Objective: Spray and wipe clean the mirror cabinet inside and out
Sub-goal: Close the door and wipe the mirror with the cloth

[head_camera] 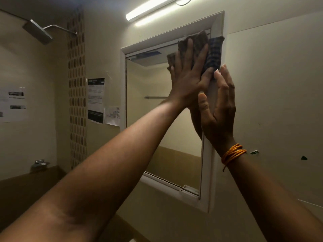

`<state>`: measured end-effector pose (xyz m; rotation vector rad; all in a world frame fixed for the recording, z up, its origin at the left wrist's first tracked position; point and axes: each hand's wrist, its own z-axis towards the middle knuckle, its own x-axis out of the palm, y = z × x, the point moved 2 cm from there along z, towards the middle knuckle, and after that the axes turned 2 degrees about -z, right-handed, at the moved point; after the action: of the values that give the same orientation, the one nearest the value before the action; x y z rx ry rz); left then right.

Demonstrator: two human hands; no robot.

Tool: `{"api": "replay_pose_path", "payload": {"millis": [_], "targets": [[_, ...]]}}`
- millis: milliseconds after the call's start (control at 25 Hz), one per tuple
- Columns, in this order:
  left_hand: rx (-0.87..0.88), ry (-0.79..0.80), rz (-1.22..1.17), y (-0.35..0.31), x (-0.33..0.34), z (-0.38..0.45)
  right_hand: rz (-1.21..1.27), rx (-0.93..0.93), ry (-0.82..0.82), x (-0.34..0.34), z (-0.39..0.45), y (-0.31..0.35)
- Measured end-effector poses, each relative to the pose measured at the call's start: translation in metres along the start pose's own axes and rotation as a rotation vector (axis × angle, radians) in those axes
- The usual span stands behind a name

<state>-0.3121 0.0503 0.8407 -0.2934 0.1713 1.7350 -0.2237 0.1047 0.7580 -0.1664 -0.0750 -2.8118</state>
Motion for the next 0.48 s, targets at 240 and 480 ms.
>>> {"api": "replay_pose_path", "payload": {"millis": [240, 480], "targets": [[0.214, 0.019, 0.177, 0.028, -0.011, 0.017, -0.104, -0.075, 0.001, 0.008, 0.009, -0.001], [0.339, 0.054, 0.325, 0.089, -0.031, 0.018, -0.195, -0.151, 0.085, 0.008, -0.006, -0.018]]}}
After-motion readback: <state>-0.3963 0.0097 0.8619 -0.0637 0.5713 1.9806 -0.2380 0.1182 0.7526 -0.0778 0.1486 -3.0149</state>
